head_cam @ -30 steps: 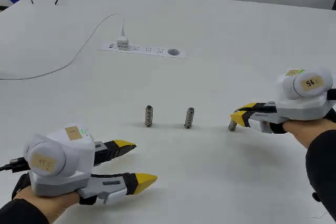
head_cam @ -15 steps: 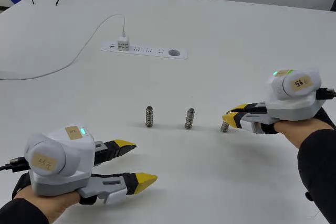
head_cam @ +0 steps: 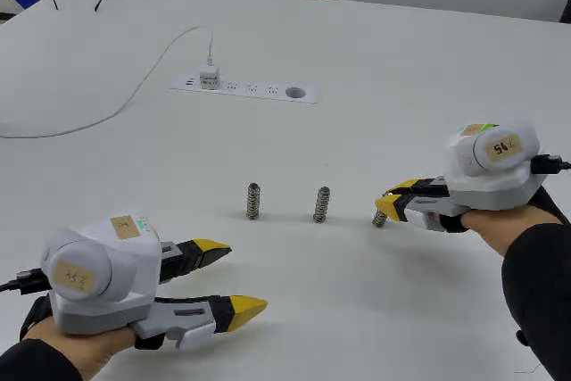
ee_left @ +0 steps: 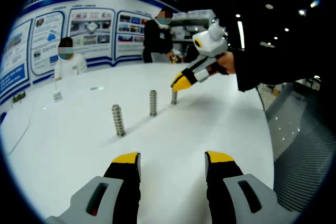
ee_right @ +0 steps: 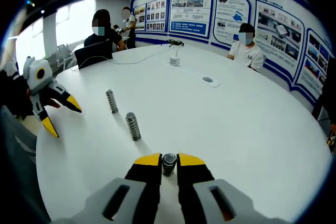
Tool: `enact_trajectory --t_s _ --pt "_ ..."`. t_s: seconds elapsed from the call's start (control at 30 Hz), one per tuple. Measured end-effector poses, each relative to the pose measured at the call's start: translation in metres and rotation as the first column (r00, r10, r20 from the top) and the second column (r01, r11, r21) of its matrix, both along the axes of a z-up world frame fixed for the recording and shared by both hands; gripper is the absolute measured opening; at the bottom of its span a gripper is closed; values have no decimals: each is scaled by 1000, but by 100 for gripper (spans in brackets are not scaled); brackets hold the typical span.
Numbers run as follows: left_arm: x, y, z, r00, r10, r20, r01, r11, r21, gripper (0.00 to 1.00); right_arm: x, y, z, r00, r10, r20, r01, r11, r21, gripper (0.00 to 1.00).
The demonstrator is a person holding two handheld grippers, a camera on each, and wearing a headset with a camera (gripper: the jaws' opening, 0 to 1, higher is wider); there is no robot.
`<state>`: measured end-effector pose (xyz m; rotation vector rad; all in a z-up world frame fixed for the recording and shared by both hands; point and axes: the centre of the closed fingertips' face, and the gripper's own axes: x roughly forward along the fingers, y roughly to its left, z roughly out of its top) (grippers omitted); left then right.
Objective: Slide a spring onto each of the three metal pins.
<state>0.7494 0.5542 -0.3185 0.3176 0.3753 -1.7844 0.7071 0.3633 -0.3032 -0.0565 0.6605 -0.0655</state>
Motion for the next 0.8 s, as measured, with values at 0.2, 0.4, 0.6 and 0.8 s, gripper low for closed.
enact_trajectory --t_s 0.2,0.4,0.6,0.8 --pt "2 0 2 1000 4 3 -4 1000 -5 50 -2 0 2 1000 3 4 -3 1000 -2 16" --pt "2 0 6 1000 6 6 -6 1000 -11 51 -7 5 11 1000 9 21 -9 1000 -16 19" --pt "4 -1 9 1000 9 10 -9 1000 -18 51 -19 7 21 999 -4 53 5 1000 -20 22" --pt "9 0 13 1000 18 12 -18 999 -27 51 -36 9 23 997 -25 72 26 1000 -9 24"
